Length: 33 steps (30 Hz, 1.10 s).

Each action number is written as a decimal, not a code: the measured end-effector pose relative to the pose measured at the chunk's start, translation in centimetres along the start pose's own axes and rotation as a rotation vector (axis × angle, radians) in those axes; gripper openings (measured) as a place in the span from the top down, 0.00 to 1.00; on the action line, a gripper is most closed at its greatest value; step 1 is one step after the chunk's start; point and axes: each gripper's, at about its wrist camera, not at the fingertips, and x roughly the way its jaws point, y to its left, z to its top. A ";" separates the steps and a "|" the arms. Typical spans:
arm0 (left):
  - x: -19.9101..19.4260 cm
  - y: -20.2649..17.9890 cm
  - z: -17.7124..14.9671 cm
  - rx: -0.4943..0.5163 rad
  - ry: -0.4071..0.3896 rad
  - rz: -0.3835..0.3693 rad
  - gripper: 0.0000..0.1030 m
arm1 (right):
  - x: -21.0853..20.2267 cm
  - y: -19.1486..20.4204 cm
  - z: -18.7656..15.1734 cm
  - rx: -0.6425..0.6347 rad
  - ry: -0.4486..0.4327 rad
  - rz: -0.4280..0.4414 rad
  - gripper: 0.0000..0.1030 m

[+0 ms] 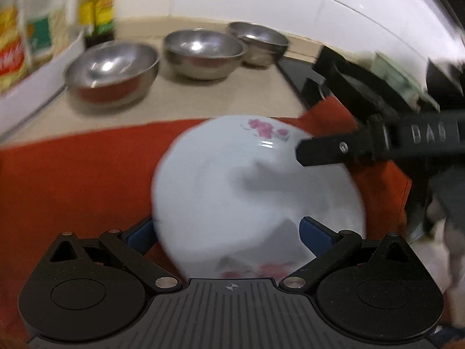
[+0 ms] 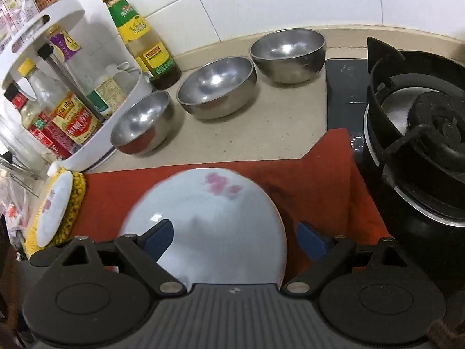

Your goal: Organize plates and bowls

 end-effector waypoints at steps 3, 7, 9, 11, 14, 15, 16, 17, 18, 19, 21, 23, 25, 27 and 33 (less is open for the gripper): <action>0.4 0.3 0.4 -0.013 0.006 0.009 0.00 | -0.1 -0.4 -0.2 0.015 0.016 0.018 0.15; 0.8 0.7 0.2 -0.029 0.017 0.029 0.00 | 0.5 -0.8 -0.4 0.038 0.084 0.087 0.12; 0.9 0.4 0.2 -0.023 0.017 0.022 0.00 | 0.7 -0.5 -0.5 0.028 0.095 0.091 0.08; 0.9 0.2 0.1 -0.009 0.011 0.005 0.00 | 1.2 -0.3 -0.5 0.046 0.093 0.095 0.05; 0.9 -0.3 0.1 0.004 0.010 0.007 0.00 | 1.7 0.2 -0.3 0.054 0.095 0.081 0.03; 0.9 -0.2 0.2 -0.004 0.011 0.007 0.00 | 1.7 0.2 -0.3 0.059 0.095 0.079 0.03; 0.9 0.0 0.3 -0.021 0.012 0.007 0.00 | 1.8 0.2 -0.2 0.055 0.098 0.087 0.03; 0.8 0.3 0.4 -0.042 0.014 0.008 0.00 | 1.9 0.3 -0.2 0.055 0.100 0.099 0.03; 0.8 0.7 0.5 -0.060 0.018 0.008 0.00 | 2.0 0.4 -0.2 0.058 0.100 0.107 0.03; 0.7 1.0 0.6 -0.079 0.022 0.013 0.00 | 2.1 0.6 -0.1 0.057 0.103 0.120 0.03; 0.5 2.0 0.7 -0.111 0.021 0.034 0.00 | 2.6 1.2 -0.1 0.047 0.111 0.142 0.03; 0.3 2.8 0.7 -0.120 0.018 0.045 0.01 | 3.2 1.8 0.1 0.030 0.115 0.157 0.03; -0.1 3.3 0.6 -0.126 0.016 0.045 0.01 | 3.3 2.0 0.3 0.004 0.126 0.149 0.05; -0.9 3.4 0.6 -0.125 -0.008 0.076 0.01 | 3.0 1.7 0.6 -0.004 0.130 0.139 0.12; -3.1 4.4 1.0 -0.145 -0.074 0.187 0.00 | 0.6 4.8 1.8 -0.191 -0.019 0.039 0.13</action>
